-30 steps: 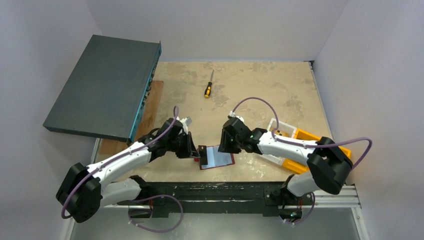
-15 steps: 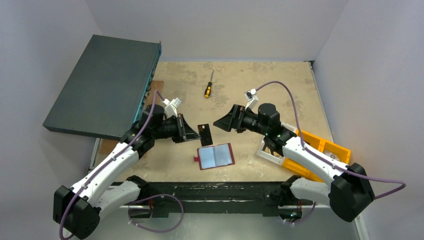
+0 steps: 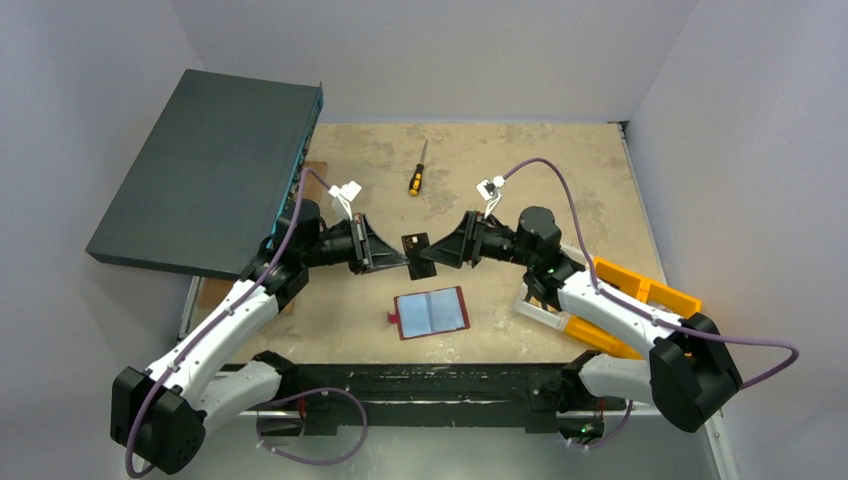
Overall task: Take the credit cards out of the card holder
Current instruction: Place the credit card in the storage box.
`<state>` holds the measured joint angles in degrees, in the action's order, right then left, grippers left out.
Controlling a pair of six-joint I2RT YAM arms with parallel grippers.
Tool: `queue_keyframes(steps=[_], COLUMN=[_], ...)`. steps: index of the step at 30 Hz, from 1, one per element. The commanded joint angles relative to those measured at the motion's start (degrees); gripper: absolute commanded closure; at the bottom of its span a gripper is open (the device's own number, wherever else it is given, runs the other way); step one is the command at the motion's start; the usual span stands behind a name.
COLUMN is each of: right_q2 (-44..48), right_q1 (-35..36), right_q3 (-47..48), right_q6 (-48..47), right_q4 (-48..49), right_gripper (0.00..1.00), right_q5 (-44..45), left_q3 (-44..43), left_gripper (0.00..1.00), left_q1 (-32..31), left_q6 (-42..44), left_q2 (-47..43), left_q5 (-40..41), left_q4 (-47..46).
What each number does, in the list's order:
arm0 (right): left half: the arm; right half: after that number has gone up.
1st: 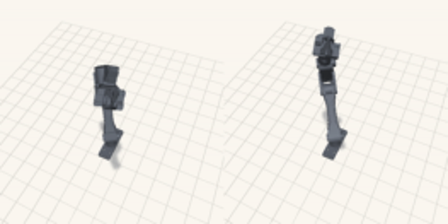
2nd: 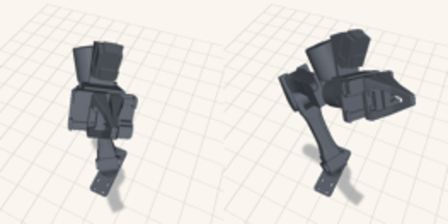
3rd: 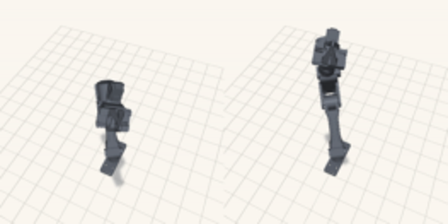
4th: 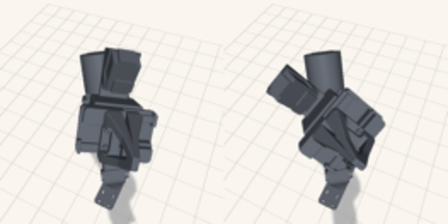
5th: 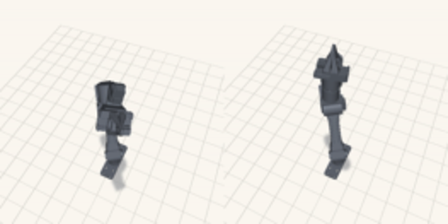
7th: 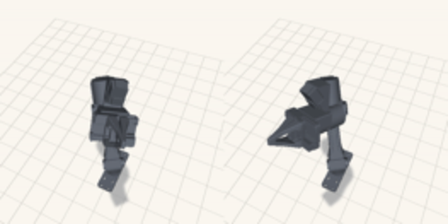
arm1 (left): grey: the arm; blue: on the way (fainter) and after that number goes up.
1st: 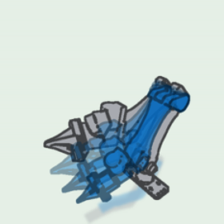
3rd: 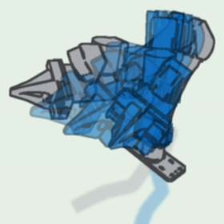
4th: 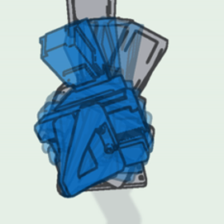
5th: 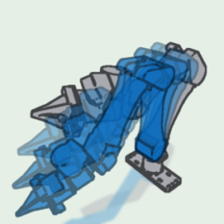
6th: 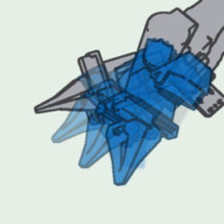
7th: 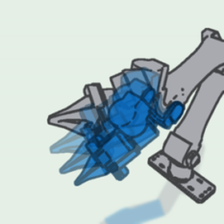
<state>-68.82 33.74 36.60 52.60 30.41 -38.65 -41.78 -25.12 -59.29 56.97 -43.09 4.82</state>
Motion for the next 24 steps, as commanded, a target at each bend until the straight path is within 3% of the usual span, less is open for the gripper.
queue_keyframes(steps=[1,10,15,19,24], right_q2=[-0.4,-2.9,-3.8,-3.3,-1.3], right_q1=[-0.2,-0.1,-0.1,-0.2,-0.2], right_q3=[-0.7,-0.5,-0.1,0.1,1.2], right_q6=[3.6,6.3,6.9,6.1,2.5], right_q4=[8.0,10.9,10.7,8.4,0.9], right_gripper=[0.37,0.66,0.99,1.00,1.00], right_q5=[-3.8,-6.2,-7.1,-6.5,-3.8], left_q3=[-1.9,-1.6,-1.9,-2.9,-5.6], left_gripper=[1.00,1.00,1.00,1.00,0.63], left_q1=[0.4,0.4,0.4,0.5,0.5], left_q6=[-1.0,-0.6,-0.3,1.5,6.9], left_q2=[0.6,1.6,2.5,2.7,1.7], left_q5=[-2.7,-4.6,-5.9,-5.8,-2.1], left_q4=[-3.7,-3.9,-5.9,-2.5,6.9])
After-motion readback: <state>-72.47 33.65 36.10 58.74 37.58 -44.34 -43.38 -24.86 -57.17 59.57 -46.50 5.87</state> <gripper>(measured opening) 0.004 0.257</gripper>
